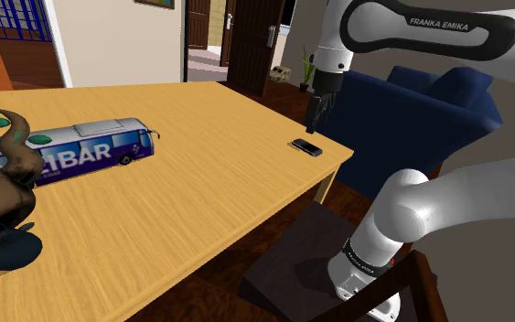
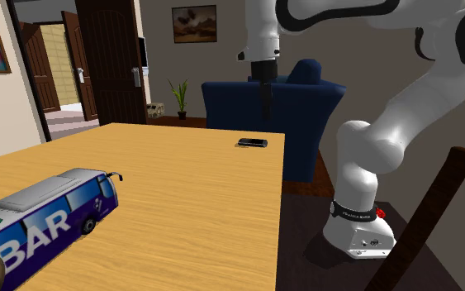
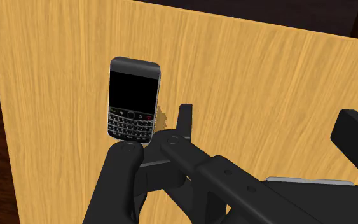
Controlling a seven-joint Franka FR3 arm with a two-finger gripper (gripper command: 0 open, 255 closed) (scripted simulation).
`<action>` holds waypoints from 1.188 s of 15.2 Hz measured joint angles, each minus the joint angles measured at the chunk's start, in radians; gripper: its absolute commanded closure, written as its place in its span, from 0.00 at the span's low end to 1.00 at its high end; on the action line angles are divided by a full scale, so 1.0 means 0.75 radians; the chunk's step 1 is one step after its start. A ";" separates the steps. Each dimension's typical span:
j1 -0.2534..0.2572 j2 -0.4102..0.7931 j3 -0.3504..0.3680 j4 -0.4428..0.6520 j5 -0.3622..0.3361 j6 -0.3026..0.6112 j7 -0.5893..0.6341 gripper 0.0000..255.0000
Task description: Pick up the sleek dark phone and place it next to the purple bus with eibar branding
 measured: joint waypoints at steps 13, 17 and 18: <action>-0.115 0.084 -0.267 -0.244 -0.207 0.508 -0.231 0.00; -0.124 0.112 -0.294 -0.291 -0.227 0.597 -0.244 0.00; -0.126 0.118 -0.299 -0.308 -0.231 0.621 -0.244 0.00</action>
